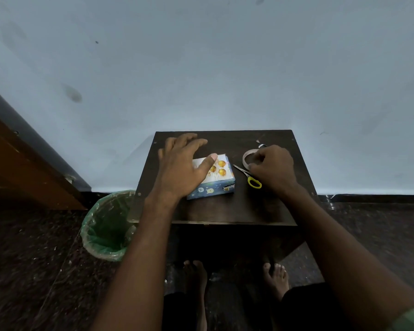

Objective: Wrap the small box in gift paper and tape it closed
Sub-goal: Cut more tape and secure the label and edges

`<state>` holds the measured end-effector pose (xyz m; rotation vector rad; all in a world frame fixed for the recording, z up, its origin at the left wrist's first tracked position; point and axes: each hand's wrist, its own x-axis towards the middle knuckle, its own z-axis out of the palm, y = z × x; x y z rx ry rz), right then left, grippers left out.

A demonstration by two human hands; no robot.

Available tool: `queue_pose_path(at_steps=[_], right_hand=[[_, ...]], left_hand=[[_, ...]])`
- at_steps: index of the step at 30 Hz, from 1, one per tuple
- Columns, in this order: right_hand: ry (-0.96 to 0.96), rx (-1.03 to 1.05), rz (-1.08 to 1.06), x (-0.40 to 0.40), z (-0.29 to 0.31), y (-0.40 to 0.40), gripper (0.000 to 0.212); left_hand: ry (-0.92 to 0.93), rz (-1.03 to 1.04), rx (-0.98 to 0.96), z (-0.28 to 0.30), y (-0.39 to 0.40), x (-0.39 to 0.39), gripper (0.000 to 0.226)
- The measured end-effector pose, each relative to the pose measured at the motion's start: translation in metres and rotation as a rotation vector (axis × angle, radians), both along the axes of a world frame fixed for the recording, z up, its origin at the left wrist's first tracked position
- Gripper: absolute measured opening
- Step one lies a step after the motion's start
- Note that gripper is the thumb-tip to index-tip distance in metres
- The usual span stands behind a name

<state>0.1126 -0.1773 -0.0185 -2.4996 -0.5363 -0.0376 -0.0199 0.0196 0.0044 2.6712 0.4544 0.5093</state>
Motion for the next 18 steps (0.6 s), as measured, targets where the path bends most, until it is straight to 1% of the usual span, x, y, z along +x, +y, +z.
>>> queue_pose_path(at_steps=[2,4,5,9,11,13,14,16,18], right_hand=[[0.0,-0.066,0.026,0.003,-0.004,0.003,0.01],[0.0,-0.083,0.03,0.006,-0.009,0.006,0.012],[0.005,-0.08,0.03,0.007,-0.01,0.007,0.011],[0.026,-0.051,0.04,0.01,-0.01,0.005,0.013],[0.052,0.057,0.009,0.011,-0.007,0.002,0.013],[0.077,0.222,-0.026,0.009,0.0,0.002,0.011],[0.112,0.332,-0.032,0.008,0.003,0.003,0.011],[0.253,0.584,-0.006,0.001,0.009,0.007,0.011],[0.333,0.729,0.048,-0.009,0.015,0.01,0.011]], left_hand=[[-0.044,-0.012,-0.005,-0.001,-0.008,0.007,0.043],[-0.032,-0.028,-0.029,-0.001,-0.013,0.012,0.04],[0.0,-0.033,-0.036,-0.002,-0.014,0.013,0.044],[0.212,-0.101,-0.04,-0.009,-0.015,0.013,0.075],[0.207,-0.123,-0.049,-0.01,-0.014,0.012,0.08],[0.131,-0.114,-0.049,-0.007,-0.014,0.011,0.08],[0.076,-0.1,-0.046,-0.005,-0.015,0.012,0.076],[-0.047,-0.079,-0.073,-0.002,-0.017,0.015,0.056],[-0.167,-0.115,-0.16,0.0,-0.02,0.019,0.045]])
